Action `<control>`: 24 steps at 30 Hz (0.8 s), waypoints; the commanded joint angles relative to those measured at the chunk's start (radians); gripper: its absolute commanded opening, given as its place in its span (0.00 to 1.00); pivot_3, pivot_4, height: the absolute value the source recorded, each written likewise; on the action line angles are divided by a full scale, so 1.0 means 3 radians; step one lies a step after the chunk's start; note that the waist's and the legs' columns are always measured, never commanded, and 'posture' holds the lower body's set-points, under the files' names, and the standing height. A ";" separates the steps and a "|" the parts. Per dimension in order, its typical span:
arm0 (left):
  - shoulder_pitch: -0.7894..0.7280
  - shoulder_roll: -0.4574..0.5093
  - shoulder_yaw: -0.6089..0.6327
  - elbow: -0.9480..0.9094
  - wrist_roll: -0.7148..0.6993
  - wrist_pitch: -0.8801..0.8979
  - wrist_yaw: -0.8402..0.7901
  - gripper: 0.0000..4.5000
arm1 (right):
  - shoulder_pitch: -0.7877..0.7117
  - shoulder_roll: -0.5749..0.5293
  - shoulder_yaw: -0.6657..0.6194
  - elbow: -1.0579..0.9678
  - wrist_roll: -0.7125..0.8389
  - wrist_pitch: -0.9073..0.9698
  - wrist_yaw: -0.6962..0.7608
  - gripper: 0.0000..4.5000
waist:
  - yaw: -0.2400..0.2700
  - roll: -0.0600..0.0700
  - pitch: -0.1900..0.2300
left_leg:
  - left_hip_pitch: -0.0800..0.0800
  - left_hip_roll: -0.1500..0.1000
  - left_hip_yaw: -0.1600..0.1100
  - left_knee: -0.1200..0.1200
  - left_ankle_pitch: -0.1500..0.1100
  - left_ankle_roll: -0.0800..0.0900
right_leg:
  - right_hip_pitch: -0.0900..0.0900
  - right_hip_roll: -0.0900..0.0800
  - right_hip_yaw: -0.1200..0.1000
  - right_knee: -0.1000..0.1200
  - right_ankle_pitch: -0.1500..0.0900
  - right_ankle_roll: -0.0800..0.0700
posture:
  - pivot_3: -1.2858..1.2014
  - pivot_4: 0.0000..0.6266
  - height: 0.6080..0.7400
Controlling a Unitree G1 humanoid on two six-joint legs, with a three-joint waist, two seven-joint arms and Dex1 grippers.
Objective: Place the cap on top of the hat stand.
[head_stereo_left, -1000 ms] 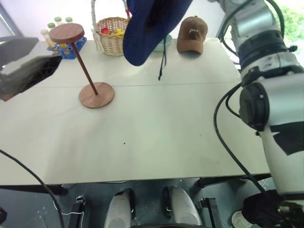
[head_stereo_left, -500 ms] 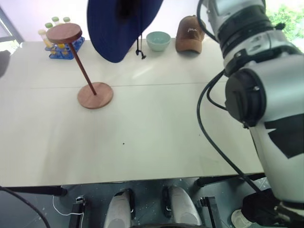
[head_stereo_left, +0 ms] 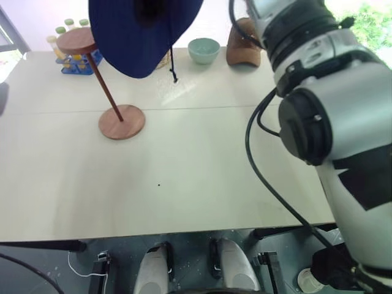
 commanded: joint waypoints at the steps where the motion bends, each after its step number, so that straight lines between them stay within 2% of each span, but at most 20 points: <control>1: 0.0102 -0.0014 0.0197 -0.0080 -0.0091 -0.0185 0.0051 1.00 | -0.0168 -0.0066 -0.0128 -0.0074 0.0052 -0.0027 -0.0058 0.01 | -0.0001 0.0000 0.0000 | 0.0000 0.0000 0.0000 0.0000 0.0000 0.0000 | 0.0000 0.0000 0.0000 0.0000 0.0000 0.0000 | 0.52 0.24 1.00; 13: 0.0352 -0.0024 0.0001 -0.0102 -0.0135 -0.0512 0.0107 1.00 | -0.0242 -0.0094 -0.0929 -0.0104 0.0679 0.0147 0.0233 0.01 | -0.0001 0.0000 0.0000 | 0.0001 -0.0002 0.0001 0.0000 0.0002 0.0004 | 0.0002 0.0004 -0.0002 0.0000 0.0000 0.0000 | 0.52 0.24 1.00; 24: 0.0376 -0.0031 -0.0142 -0.0128 -0.0138 -0.0641 0.0129 1.00 | -0.0533 -0.0153 -0.1371 -0.0125 0.1015 0.0048 0.0143 0.01 | -0.0002 0.0001 0.0001 | 0.0000 -0.0002 0.0001 0.0000 0.0002 0.0004 | 0.0001 0.0005 -0.0003 -0.0003 0.0000 0.0000 | 0.52 0.24 1.00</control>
